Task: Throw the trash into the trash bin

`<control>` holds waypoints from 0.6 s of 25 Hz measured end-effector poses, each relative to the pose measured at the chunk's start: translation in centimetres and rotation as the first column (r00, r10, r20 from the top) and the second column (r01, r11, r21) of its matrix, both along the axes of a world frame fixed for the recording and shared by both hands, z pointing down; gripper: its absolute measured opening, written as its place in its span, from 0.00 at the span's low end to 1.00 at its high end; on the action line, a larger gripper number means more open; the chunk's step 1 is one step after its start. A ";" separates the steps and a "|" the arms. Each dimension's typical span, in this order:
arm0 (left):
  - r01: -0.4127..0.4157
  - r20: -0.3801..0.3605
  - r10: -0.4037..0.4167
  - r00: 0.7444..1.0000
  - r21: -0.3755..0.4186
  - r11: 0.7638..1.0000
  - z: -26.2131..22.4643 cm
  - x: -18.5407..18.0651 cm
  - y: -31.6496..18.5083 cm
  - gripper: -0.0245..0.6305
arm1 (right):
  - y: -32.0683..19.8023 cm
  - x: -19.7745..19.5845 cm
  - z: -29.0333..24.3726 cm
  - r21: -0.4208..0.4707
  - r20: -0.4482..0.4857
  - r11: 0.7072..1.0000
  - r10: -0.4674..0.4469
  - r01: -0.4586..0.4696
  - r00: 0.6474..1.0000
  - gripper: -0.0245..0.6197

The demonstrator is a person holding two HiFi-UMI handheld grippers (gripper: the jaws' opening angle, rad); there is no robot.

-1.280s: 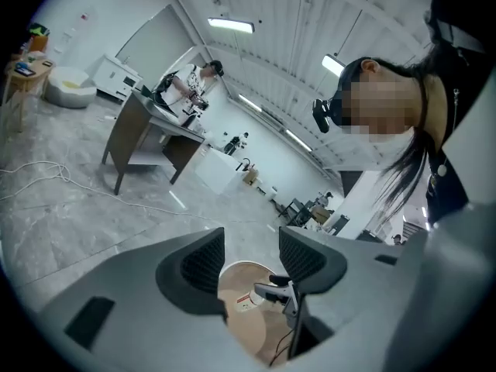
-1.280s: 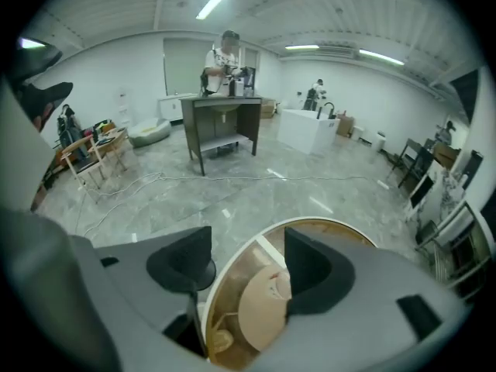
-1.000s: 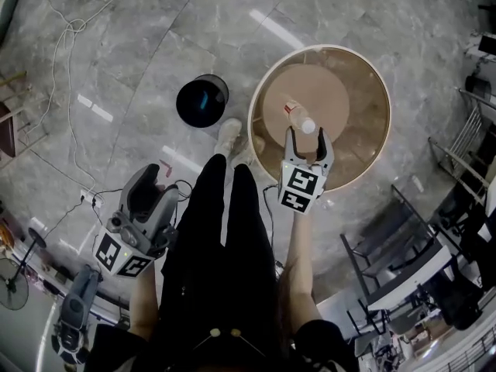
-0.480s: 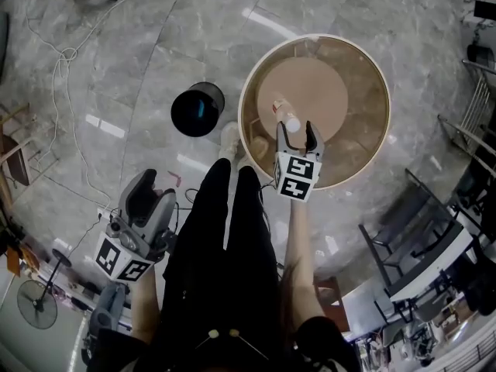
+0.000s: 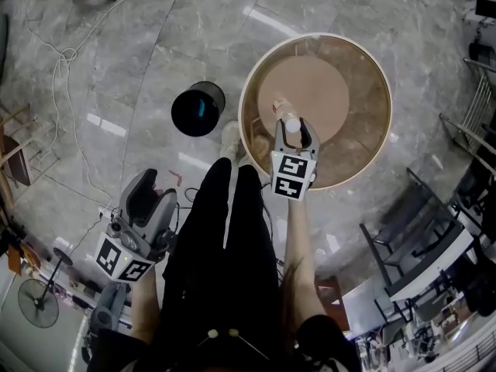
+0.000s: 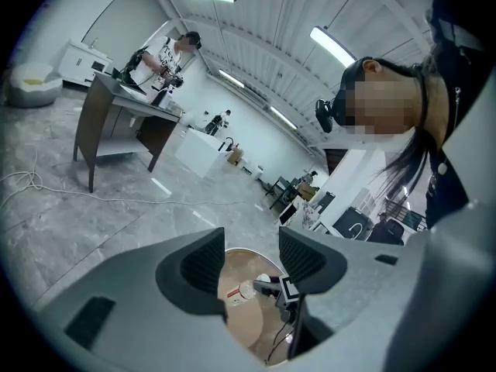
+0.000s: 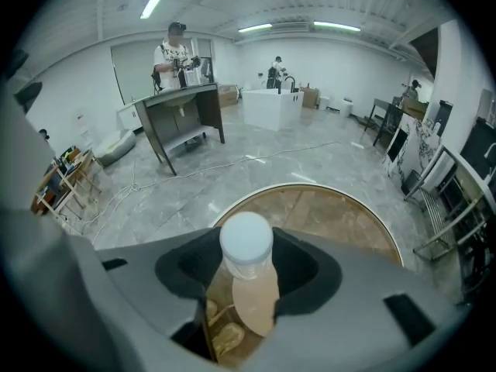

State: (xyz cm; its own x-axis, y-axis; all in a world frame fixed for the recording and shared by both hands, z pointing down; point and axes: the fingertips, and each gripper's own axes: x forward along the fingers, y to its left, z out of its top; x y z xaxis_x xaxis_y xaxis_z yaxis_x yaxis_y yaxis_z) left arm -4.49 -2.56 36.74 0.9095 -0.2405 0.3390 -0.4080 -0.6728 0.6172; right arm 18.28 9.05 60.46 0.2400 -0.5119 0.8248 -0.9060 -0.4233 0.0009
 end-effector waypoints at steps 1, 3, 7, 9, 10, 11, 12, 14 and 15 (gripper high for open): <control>0.008 -0.002 -0.008 1.000 0.000 1.000 0.0 -0.2 0.0 0.37 | -0.1 -0.1 -0.3 0.008 -0.001 1.000 -0.006 0.006 1.000 0.35; 0.029 -0.005 -0.029 1.000 0.001 1.000 -0.1 -0.7 0.0 0.37 | -0.6 -0.3 -0.9 0.017 -0.013 0.999 -0.030 0.030 0.999 0.35; 0.097 -0.005 -0.097 0.995 0.004 0.995 -0.3 -2.8 -0.2 0.37 | -1.9 -1.3 -2.1 0.020 -0.046 0.995 -0.093 0.094 0.995 0.35; 0.135 -0.003 -0.135 0.991 0.006 0.991 -0.4 -4.1 -0.3 0.37 | -2.6 -2.1 -2.6 0.028 -0.048 0.993 -0.116 0.118 0.992 0.35; 0.154 -0.003 -0.154 0.988 0.007 0.988 -0.5 -4.7 -0.3 0.37 | -3.1 -2.5 -2.8 0.032 -0.050 0.991 -0.131 0.133 0.990 0.35; 0.175 -0.003 -0.175 0.984 0.008 0.984 -0.5 -5.4 -0.4 0.37 | -3.7 -3.0 -3.1 0.035 -0.052 0.988 -0.149 0.151 0.987 0.35; 0.198 -0.005 -0.198 0.980 0.009 0.980 -0.5 -6.1 -0.5 0.37 | -4.3 -3.5 -3.3 0.039 -0.055 0.984 -0.169 0.171 0.984 0.35; 0.243 -0.006 -0.243 0.970 0.007 0.970 -0.6 -7.4 -0.5 0.37 | -5.6 -4.6 -3.8 0.047 -0.057 0.976 -0.212 0.215 0.976 0.35; 0.265 -0.007 -0.265 0.964 0.007 0.964 -0.6 -8.0 -0.4 0.37 | -6.2 -5.2 -4.0 0.051 -0.057 0.970 -0.234 0.237 0.971 0.35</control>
